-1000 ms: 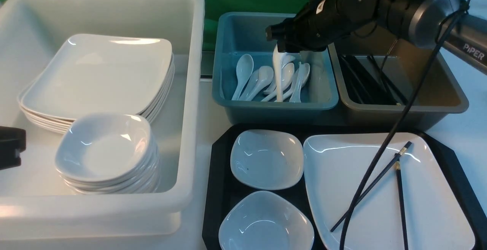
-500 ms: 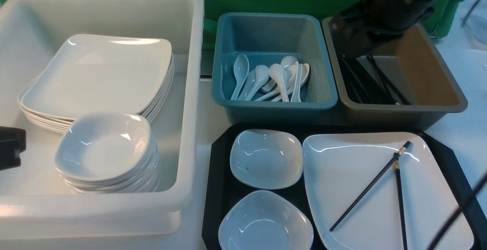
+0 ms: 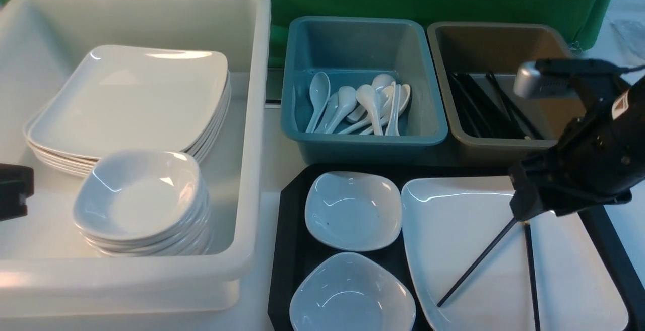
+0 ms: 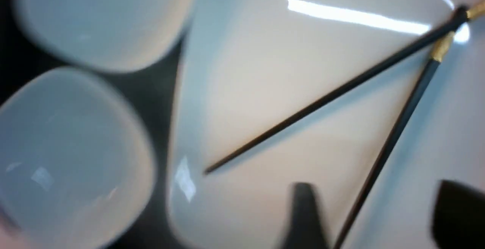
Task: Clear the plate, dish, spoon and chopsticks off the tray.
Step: Use the right arm to grab a pair of chopsticks from the plate
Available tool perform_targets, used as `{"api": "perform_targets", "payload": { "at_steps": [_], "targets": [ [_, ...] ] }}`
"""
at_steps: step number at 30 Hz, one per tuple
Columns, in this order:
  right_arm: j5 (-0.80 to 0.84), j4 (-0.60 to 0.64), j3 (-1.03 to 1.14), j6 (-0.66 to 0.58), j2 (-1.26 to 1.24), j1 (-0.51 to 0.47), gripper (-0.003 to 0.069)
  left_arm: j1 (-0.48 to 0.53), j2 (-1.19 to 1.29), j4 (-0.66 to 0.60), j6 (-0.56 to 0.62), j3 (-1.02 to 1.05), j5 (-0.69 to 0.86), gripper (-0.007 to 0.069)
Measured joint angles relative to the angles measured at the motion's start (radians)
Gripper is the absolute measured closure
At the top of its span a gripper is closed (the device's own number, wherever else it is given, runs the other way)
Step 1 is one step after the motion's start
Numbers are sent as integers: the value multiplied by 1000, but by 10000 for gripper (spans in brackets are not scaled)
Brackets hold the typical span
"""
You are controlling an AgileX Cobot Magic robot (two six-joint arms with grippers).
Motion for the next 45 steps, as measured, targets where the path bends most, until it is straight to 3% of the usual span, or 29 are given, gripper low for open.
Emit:
{"api": "perform_targets", "payload": {
  "at_steps": [2,5,14,20,23,25,26,28,34,45],
  "targets": [
    [-54,-1,20,28,45,-32,44,0,0,0,0,0,-4,607],
    [-109,-5,21,50,126,-72,1,0,0,0,0,0,-4,607],
    [-166,-28,-43,94,340,-100,-1,0,0,0,3,0,0,607],
    [-168,-31,-65,96,402,-100,42,0,0,0,3,0,15,607],
    [-165,-35,-69,97,407,-100,107,0,0,0,3,0,16,607],
    [-157,-35,-69,97,407,-100,195,0,0,0,3,0,18,607],
    [-156,-35,-69,97,407,-100,195,0,0,0,3,0,18,607],
    [-134,-34,-69,97,407,-100,333,0,0,0,3,0,18,607],
    [-96,-26,-69,94,408,-100,574,0,0,0,3,0,18,607],
    [-71,-24,-69,39,326,-100,577,0,0,0,3,0,22,607]
  ]
}}
